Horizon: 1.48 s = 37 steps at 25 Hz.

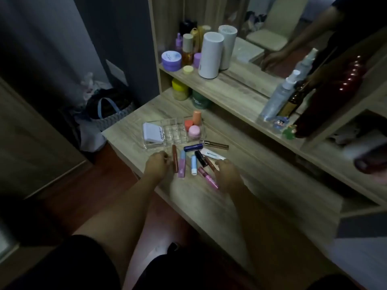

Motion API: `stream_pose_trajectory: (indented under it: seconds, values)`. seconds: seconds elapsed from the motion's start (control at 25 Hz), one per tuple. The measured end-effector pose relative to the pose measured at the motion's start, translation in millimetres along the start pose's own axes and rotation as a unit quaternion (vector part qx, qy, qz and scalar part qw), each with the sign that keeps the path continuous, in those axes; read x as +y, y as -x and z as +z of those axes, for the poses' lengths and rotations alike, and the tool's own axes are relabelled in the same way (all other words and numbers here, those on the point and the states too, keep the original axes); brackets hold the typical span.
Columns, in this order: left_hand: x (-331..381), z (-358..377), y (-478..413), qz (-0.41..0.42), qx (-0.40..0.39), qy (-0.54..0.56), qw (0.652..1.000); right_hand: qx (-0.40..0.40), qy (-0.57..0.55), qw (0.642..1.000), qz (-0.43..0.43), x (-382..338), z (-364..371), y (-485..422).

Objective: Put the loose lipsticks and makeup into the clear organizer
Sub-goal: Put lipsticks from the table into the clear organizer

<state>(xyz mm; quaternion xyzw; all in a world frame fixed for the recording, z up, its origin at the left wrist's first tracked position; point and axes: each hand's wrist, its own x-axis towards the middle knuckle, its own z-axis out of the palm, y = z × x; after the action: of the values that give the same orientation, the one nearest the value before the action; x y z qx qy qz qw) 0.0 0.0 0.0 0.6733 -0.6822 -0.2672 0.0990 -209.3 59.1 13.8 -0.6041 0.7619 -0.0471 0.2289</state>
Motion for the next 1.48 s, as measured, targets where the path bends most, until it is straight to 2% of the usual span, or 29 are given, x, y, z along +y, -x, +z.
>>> stream_pose_trajectory:
  seconds: [0.2, 0.36, 0.56, 0.72, 0.8, 0.92, 1.04, 1.16, 1.36, 1.48]
  values:
    - [8.2, 11.9, -25.1, -0.054, 0.000, 0.072, 0.996, -0.040, -0.052, 0.998, 0.025, 17.0, 5.7, -13.9]
    - [9.9, 18.5, -36.6, -0.087, -0.005, 0.081, 0.993, -0.026, -0.084, 0.996, 0.020, 19.5, 9.1, -19.7]
    - [8.7, 18.4, -36.2, -0.106, -0.004, 0.100, 0.989, -0.048, -0.174, 0.983, 0.035, 28.4, 6.0, -15.6]
    - [14.3, 4.3, -28.6, -0.057, 0.029, 0.170, 0.983, -0.007, -0.295, 0.955, -0.024, 6.5, -11.9, -16.0]
    - [19.4, -15.4, -34.8, -0.027, 0.070, 0.214, 0.974, -0.006, -0.339, 0.939, -0.052, -18.2, -25.0, -34.2]
    - [23.2, -51.3, -57.4, 0.004, 0.142, 0.221, 0.965, -0.006, -0.390, 0.918, -0.070, -59.0, -39.4, -69.3]
    - [25.4, -74.7, -81.3, 0.018, 0.171, 0.212, 0.962, 0.057, -0.411, 0.905, -0.089, -89.8, -43.8, -97.6]
    - [27.0, -78.0, -97.8, 0.027, 0.173, 0.192, 0.966, 0.068, -0.428, 0.897, -0.088, -107.1, -39.1, -125.2]
    - [22.2, -68.4, -118.2, 0.021, 0.158, 0.169, 0.973, 0.064, -0.346, 0.928, -0.125, -114.4, -16.5, -156.0]
    - [15.7, -61.1, -125.2, 0.021, 0.130, 0.150, 0.980, 0.024, -0.323, 0.937, -0.128, -114.8, -5.4, -168.1]
